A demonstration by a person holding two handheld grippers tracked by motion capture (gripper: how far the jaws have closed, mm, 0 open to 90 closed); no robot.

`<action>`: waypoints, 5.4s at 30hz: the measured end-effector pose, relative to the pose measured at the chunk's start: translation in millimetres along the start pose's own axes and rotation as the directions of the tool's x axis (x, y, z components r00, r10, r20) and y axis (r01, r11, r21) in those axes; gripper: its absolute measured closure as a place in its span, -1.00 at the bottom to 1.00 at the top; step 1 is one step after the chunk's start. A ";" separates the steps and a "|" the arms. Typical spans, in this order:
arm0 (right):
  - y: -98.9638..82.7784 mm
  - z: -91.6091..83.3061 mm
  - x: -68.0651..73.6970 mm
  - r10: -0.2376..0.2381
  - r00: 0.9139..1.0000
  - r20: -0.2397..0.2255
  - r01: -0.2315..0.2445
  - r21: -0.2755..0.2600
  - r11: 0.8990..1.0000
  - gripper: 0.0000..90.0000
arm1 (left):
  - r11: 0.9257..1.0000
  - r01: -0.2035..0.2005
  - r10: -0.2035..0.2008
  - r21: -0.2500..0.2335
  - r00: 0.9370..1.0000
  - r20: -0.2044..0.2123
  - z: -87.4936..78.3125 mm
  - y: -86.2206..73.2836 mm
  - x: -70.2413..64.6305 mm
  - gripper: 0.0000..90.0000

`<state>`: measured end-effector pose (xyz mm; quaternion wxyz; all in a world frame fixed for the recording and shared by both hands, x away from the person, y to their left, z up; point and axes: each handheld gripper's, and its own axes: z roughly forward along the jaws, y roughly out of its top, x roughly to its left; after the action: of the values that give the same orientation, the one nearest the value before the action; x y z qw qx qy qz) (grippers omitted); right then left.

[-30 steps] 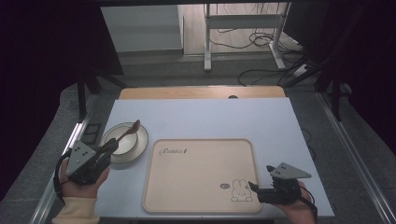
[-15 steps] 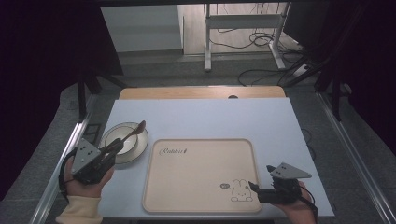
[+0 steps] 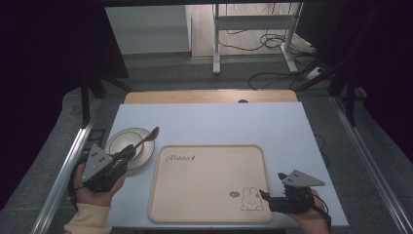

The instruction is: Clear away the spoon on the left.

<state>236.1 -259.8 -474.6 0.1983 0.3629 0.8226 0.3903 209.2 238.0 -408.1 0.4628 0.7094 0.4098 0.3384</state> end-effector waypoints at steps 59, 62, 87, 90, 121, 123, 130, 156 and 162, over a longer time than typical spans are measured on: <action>-0.3 0.1 -0.1 -0.003 1.000 0.001 0.003 -0.001 1.000 -0.68 | 0.989 -0.117 0.102 0.087 0.981 0.167 47.4 -9.6 -50.3 0.88; -0.5 -0.1 -0.1 -0.002 1.000 0.002 0.002 -0.001 1.000 -0.68 | 0.987 -0.124 0.106 0.098 0.979 0.176 51.2 -11.5 -54.2 0.88; -0.8 -0.2 -0.6 -0.006 1.000 0.003 0.006 0.004 1.000 -0.68 | 0.953 -0.235 0.191 0.190 0.956 0.222 66.4 -32.0 -74.5 0.88; -0.8 -0.1 -0.4 -0.007 1.000 0.004 0.007 0.002 1.000 -0.68 | 0.949 -0.245 0.201 0.197 0.954 0.221 68.2 -33.3 -74.8 0.88; -2.3 1.2 -0.5 -0.011 1.000 0.003 0.011 0.019 1.000 -0.68 | 0.846 -0.438 0.332 0.304 0.879 0.342 80.7 -58.9 -102.8 0.71; -2.3 1.2 -0.5 -0.011 1.000 0.003 0.011 0.019 1.000 -0.68 | 0.841 -0.444 0.332 0.310 0.875 0.353 81.3 -61.1 -102.7 0.68; -2.4 1.1 -0.9 -0.011 1.000 0.007 0.011 0.018 1.000 -0.68 | 0.850 -0.423 0.303 0.315 0.880 0.366 82.5 -60.9 -102.9 0.36; -3.1 1.2 -2.5 -0.013 1.000 0.012 0.013 0.019 1.000 -0.68 | 0.948 -0.150 0.062 0.280 0.951 0.302 64.9 -38.7 -69.0 -0.44; -4.6 -1.7 -3.2 -0.008 1.000 0.020 0.008 0.017 1.000 -0.68 | 0.954 -0.118 0.041 0.277 0.962 0.270 61.3 -36.3 -58.3 -0.44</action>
<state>235.1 -265.0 -477.0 0.2049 0.3651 0.8252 0.3791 226.7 171.2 -468.9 0.3893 0.8240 0.3616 0.1967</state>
